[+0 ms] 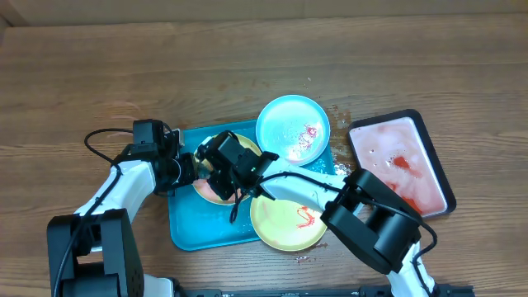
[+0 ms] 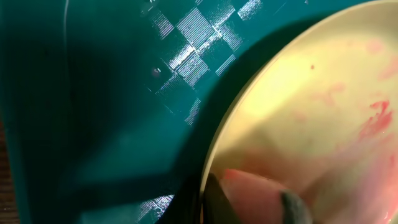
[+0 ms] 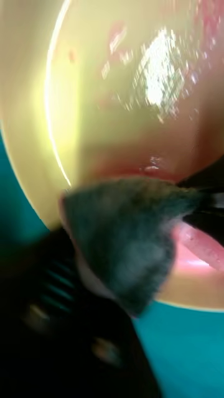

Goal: Clean dirty plates on tray and stack at the side
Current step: 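Scrub the yellow plate surface with the sponge in the right gripper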

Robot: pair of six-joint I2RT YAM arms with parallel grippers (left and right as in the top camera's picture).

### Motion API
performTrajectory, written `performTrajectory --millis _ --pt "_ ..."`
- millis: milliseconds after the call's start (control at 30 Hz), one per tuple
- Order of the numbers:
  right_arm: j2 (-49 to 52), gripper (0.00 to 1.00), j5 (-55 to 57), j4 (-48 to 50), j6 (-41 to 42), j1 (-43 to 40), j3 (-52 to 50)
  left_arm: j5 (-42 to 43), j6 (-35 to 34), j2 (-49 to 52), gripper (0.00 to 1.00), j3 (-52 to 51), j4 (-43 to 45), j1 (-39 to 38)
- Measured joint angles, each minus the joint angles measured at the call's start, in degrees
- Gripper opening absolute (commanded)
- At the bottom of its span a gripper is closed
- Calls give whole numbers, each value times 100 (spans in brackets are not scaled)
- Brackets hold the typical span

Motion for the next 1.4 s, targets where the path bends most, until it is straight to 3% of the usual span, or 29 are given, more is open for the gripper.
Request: performTrajectory --millis 400,733,1100,1400 --pt "205 4 282 321 975 -715 105 0 -2 0 4 0 9 0" --pt "125 4 557 -1167 1554 -1207 533 46 -2 4 4 0 31 -11" --pt "369 4 -2149 -2505 1366 -1506 901 66 -2 7 4 0 7 -11" --pt "479 4 -2728 -2345 1488 -890 861 63 -2 7 4 0 -11 -11"
